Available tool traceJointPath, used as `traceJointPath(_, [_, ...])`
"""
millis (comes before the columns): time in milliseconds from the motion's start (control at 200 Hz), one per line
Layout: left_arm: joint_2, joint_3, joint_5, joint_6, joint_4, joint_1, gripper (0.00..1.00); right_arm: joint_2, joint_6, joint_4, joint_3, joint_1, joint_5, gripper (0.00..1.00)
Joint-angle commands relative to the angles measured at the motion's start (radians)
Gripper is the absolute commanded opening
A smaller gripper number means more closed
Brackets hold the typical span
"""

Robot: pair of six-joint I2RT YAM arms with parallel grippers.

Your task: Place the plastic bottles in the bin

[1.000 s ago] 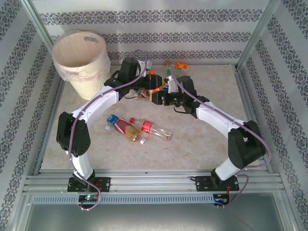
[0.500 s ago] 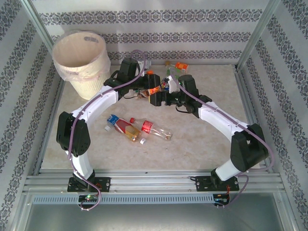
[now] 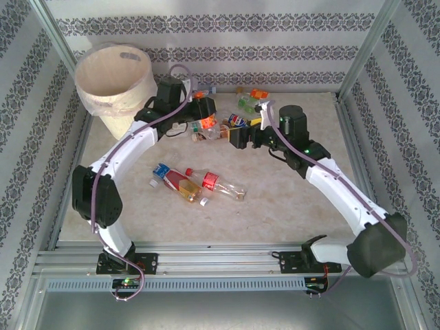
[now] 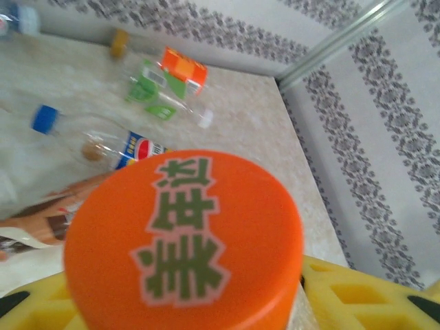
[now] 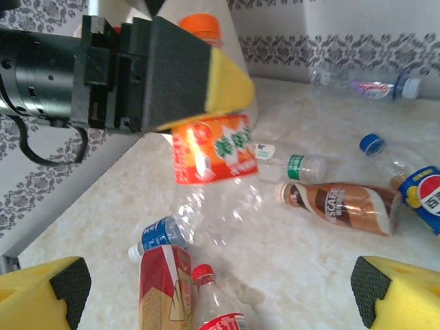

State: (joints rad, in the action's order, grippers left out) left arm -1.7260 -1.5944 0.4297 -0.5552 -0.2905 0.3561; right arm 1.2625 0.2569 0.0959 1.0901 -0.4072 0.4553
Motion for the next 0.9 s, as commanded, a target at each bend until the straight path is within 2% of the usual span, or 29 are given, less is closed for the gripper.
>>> traceJointPath(0, [0.074, -0.030, -0.096, 0.052, -0.071, -0.045, 0.41, -0.048, -0.024, -0.036, -0.025, 0.013, -0.086, 0.98])
traceJointPath(245, [0.180, -0.039, -0.187, 0.102, -0.086, -0.163, 0.41, -0.098, 0.002, -0.090, -0.074, 0.016, -0.203, 0.98])
traceJointPath(490, [0.244, -0.087, -0.244, 0.137, -0.005, -0.263, 0.41, -0.066, 0.038, -0.087, -0.070, 0.019, -0.225, 0.98])
traceJointPath(670, [0.240, -0.167, -0.356, 0.182, 0.047, -0.323, 0.42, -0.043, 0.053, -0.086, -0.056, 0.019, -0.223, 0.98])
traceJointPath(894, [0.182, -0.191, -0.505, 0.132, 0.155, -0.406, 0.42, -0.026, 0.074, -0.087, -0.053, 0.018, -0.218, 0.98])
